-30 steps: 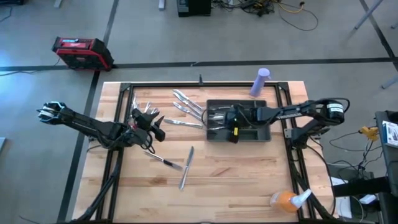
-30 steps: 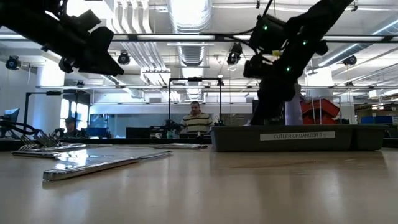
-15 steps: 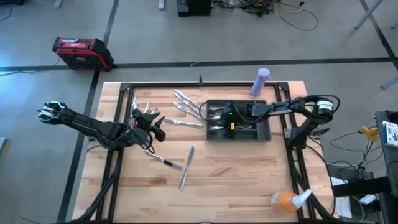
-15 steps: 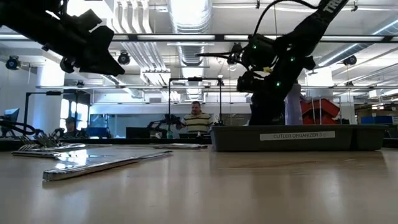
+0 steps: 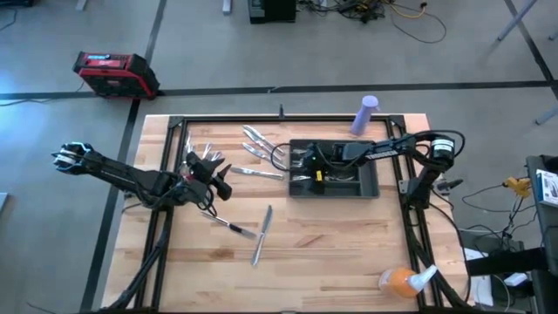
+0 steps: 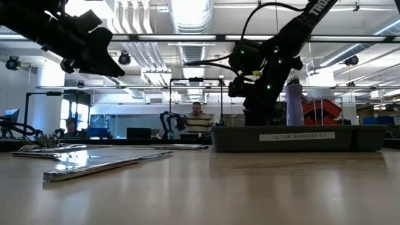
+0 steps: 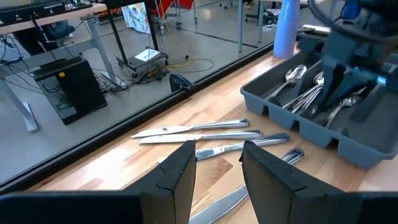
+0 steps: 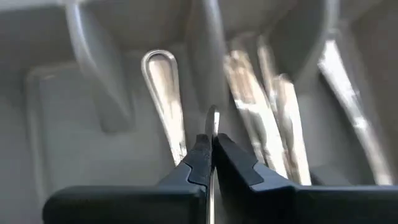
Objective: Sort silverware
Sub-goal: Put the silver fork into the gray silverware tray
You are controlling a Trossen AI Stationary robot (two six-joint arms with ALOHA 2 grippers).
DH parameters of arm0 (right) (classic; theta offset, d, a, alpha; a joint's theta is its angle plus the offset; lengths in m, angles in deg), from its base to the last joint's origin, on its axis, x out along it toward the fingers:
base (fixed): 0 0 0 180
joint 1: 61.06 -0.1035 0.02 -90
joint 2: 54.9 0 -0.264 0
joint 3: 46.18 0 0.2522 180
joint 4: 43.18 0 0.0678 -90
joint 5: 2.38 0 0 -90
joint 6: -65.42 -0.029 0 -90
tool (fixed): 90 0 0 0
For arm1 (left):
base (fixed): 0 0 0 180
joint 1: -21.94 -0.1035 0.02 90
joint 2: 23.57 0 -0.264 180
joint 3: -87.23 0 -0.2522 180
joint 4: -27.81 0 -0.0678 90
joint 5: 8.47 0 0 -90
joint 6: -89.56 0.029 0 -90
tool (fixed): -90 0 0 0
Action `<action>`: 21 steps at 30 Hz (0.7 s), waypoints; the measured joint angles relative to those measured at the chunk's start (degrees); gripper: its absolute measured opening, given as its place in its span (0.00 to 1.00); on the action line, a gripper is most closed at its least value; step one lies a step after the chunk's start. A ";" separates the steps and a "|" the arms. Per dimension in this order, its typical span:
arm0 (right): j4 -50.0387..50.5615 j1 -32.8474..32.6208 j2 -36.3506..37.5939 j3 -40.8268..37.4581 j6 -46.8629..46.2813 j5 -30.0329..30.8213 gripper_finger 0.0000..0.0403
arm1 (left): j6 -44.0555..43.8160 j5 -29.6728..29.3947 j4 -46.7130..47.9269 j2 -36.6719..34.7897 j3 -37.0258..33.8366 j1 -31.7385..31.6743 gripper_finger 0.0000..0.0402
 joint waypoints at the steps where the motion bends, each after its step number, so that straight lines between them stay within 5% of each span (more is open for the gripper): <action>1: 1.43 -0.44 0.04 0.89 0.48 1.93 0.01 | 0.00 0.56 0.22 0.02 0.00 0.00 0.29; 11: 6.32 -7.95 0.40 6.83 3.00 12.86 0.00 | 0.00 0.77 0.95 0.31 0.00 0.00 0.29; 21: -3.98 -12.15 -0.04 1.98 11.08 19.18 0.00 | 0.00 0.69 2.45 0.28 0.00 0.00 0.29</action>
